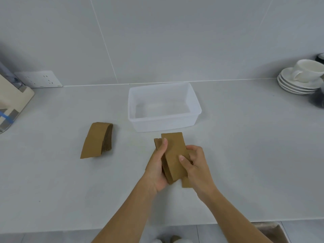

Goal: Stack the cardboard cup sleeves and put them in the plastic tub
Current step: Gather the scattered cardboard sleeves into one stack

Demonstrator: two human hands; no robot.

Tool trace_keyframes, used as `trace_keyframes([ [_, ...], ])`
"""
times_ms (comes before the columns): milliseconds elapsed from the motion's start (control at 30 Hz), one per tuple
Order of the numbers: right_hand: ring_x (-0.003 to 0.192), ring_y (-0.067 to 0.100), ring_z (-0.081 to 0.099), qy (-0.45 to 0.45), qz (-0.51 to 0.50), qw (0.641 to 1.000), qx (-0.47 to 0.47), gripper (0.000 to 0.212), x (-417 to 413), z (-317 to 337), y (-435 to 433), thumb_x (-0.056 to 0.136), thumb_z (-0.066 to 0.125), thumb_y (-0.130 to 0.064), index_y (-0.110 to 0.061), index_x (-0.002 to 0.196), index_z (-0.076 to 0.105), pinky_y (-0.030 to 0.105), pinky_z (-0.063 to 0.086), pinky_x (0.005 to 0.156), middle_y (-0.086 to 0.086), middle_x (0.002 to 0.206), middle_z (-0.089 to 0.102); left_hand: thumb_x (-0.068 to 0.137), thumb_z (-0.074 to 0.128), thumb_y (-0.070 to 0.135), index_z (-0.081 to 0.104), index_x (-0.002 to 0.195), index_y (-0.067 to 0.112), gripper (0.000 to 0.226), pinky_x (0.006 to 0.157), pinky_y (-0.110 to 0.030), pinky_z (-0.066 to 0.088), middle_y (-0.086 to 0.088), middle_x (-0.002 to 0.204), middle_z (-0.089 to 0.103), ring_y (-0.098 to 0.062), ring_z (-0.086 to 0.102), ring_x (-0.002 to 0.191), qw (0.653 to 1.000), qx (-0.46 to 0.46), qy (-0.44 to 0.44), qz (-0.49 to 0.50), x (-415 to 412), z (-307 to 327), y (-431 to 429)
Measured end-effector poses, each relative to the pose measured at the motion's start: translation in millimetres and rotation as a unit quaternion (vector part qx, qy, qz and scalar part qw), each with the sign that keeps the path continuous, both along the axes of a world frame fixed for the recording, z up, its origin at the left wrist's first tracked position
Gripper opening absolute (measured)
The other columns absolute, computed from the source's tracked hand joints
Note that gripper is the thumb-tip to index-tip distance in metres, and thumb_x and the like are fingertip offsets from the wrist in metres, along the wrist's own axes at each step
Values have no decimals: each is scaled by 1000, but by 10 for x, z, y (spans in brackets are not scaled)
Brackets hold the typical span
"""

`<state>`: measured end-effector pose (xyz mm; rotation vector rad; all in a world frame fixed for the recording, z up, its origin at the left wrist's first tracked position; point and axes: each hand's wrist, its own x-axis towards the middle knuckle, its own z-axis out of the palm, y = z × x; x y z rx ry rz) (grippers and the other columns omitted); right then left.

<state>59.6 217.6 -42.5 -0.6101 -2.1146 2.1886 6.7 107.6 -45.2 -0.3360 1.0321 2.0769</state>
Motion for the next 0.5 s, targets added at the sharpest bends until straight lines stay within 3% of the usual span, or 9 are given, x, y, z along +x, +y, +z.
trace_keyframes([
  [100,96,14,60,-9,11,999,49,24,17,-58,-133,91,52,-16,-29,110,44,19,46,67,0,107,62,72,67,54,70,109,12,56,78,-39,57,-14,111,71,-30,67,102,1000,27,-1,-4,3,-61,-67],
  [167,97,9,55,-11,17,993,120,29,20,-89,-196,90,55,-17,-22,117,47,14,42,73,-8,104,56,72,69,47,72,103,11,48,77,-40,57,-15,105,72,-30,68,98,999,35,-20,1,3,-89,-103],
  [300,98,14,49,12,-6,966,260,29,23,-108,-253,83,64,-20,-21,111,54,31,44,90,-6,102,46,72,68,35,70,106,11,41,83,-40,56,-12,104,71,-28,66,99,998,44,-52,8,2,-138,-152],
  [433,101,15,49,-5,-68,969,239,30,75,-124,-197,80,67,-36,-25,104,53,40,44,93,-15,98,48,72,70,34,71,102,9,38,76,-44,57,-14,103,73,-30,70,93,997,50,-52,20,-17,-150,-206],
  [500,105,20,49,-42,-103,953,282,44,90,-175,-109,77,67,-41,-16,110,53,43,42,96,-6,104,51,70,73,35,70,103,9,42,79,-47,56,-14,103,72,-31,69,91,997,48,-57,29,-31,-162,-234],
])
